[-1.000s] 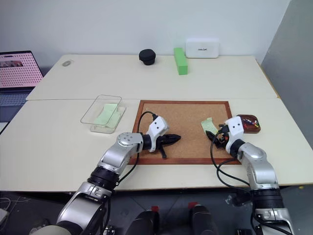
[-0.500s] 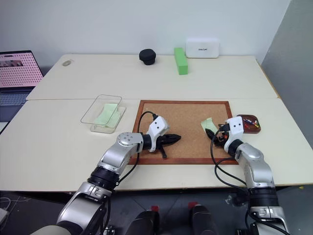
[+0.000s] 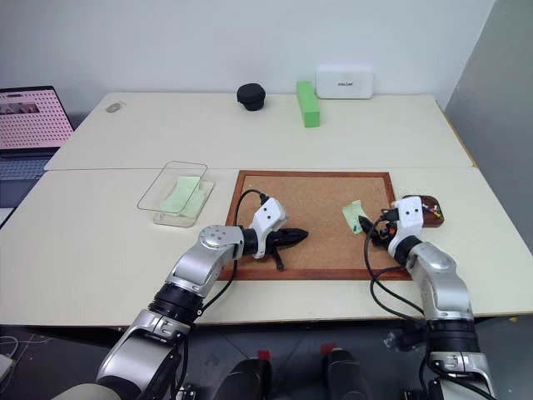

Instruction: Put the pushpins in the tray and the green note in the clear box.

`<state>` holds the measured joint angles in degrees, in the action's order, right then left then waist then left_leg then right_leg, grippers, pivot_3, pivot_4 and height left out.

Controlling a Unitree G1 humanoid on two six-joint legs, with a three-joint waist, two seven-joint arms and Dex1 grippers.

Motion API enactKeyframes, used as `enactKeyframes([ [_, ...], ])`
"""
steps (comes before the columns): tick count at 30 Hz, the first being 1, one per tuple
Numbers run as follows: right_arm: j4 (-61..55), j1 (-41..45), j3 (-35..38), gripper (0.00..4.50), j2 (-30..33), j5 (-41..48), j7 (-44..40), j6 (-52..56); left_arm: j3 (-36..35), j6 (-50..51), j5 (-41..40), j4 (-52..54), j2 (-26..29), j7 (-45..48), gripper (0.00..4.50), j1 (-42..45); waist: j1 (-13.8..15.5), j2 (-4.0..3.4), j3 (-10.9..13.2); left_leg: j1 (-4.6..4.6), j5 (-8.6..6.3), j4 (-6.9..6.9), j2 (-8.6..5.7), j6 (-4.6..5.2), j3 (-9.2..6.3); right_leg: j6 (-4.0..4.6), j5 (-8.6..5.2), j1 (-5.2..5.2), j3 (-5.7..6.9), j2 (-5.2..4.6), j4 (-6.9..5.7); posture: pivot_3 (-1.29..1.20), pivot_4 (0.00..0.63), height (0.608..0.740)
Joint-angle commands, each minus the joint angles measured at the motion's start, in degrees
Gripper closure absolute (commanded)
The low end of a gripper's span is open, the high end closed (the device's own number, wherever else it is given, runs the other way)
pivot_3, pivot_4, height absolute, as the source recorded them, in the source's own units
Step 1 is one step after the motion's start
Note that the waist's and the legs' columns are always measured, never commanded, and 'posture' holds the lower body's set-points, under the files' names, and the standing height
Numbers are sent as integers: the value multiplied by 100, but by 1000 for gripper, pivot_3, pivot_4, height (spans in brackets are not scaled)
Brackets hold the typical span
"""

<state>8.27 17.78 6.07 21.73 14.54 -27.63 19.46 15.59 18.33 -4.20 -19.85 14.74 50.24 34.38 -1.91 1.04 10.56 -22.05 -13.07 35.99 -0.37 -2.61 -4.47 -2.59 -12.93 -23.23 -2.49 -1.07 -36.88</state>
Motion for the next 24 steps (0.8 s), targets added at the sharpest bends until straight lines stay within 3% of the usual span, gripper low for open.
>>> enactKeyframes([
  [1,-15,-1,-10,2047,8,-37,-82,-213,173,177,158,-244,40,7,4500,-137,-1,0,0,1,0,0,0,0,0,0,0,0,0,0,-1,0,150,740],
  [13,20,27,35,4451,-35,54,-153,-372,160,160,151,-272,25,-9,4500,-119,-1,0,0,0,0,0,0,0,0,1,0,0,0,0,0,0,150,740],
  [24,-489,-77,193,4451,-52,257,-210,-498,152,153,147,-280,-3,-32,4500,-96,1,0,0,0,0,0,0,0,0,0,0,0,0,0,0,0,150,740],
])
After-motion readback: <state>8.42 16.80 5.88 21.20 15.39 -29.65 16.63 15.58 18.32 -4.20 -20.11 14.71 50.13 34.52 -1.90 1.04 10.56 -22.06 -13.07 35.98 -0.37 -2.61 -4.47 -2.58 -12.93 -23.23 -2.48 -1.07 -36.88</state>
